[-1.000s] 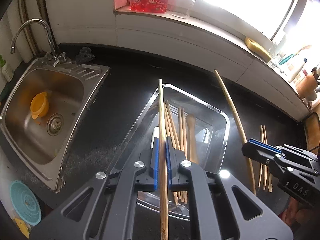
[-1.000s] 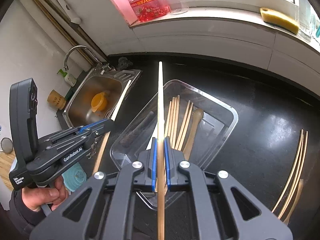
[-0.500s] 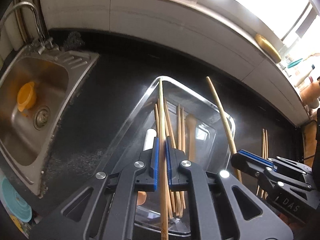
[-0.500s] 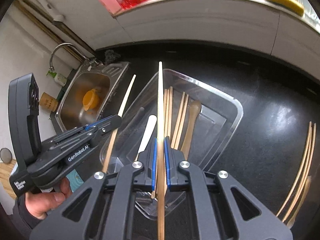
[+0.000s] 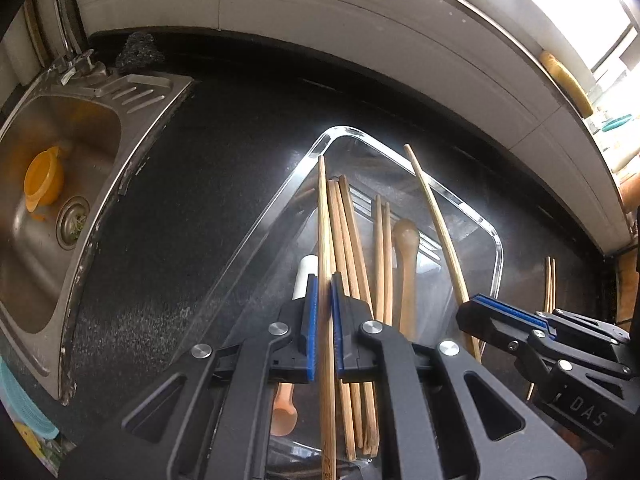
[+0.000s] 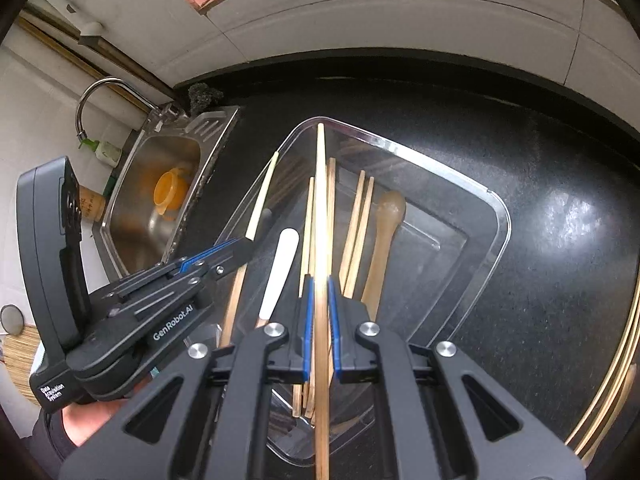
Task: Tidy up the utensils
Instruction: 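Lower both chopsticks into the tray and open both tools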
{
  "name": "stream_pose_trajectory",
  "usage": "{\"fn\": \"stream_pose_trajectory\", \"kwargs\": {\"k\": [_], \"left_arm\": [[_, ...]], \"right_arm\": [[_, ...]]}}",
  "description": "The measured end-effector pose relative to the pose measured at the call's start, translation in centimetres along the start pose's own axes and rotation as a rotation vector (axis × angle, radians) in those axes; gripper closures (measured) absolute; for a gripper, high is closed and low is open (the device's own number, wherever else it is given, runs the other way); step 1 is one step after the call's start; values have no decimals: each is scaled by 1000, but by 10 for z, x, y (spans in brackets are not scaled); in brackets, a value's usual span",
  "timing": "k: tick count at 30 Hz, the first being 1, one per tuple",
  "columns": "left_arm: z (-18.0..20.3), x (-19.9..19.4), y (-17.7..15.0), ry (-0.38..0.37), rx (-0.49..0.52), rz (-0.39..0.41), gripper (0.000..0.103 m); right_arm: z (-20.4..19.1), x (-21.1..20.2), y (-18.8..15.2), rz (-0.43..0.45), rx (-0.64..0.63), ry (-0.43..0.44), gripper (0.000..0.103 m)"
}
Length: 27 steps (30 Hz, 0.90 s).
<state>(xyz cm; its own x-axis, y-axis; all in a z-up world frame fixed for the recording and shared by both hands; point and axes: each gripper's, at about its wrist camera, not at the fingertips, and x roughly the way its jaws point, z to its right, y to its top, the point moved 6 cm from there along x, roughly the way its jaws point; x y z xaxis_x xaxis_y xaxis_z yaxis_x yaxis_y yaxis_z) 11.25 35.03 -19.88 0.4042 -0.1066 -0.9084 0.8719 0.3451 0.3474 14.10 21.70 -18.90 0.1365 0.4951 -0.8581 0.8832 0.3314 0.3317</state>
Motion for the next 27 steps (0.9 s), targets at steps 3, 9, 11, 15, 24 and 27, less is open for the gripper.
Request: {"fn": "stream_pose_trajectory", "kwargs": {"k": [3, 9, 11, 15, 24, 27], "left_arm": [[2, 2, 1, -4, 21, -5, 97], [-10, -14, 3, 38, 15, 53, 6], [-14, -24, 4, 46, 28, 83, 6], [-22, -34, 0, 37, 8, 82, 6], [-25, -47, -4, 41, -13, 98, 6], [-21, -53, -8, 45, -10, 107, 6]], "right_arm": [[3, 1, 4, -2, 11, 3, 95], [25, -31, 19, 126, 79, -14, 6], [26, -36, 21, 130, 84, 2, 6], [26, -38, 22, 128, 97, 25, 6], [13, -41, 16, 122, 71, 43, 7], [11, -48, 13, 130, 66, 51, 7]]}}
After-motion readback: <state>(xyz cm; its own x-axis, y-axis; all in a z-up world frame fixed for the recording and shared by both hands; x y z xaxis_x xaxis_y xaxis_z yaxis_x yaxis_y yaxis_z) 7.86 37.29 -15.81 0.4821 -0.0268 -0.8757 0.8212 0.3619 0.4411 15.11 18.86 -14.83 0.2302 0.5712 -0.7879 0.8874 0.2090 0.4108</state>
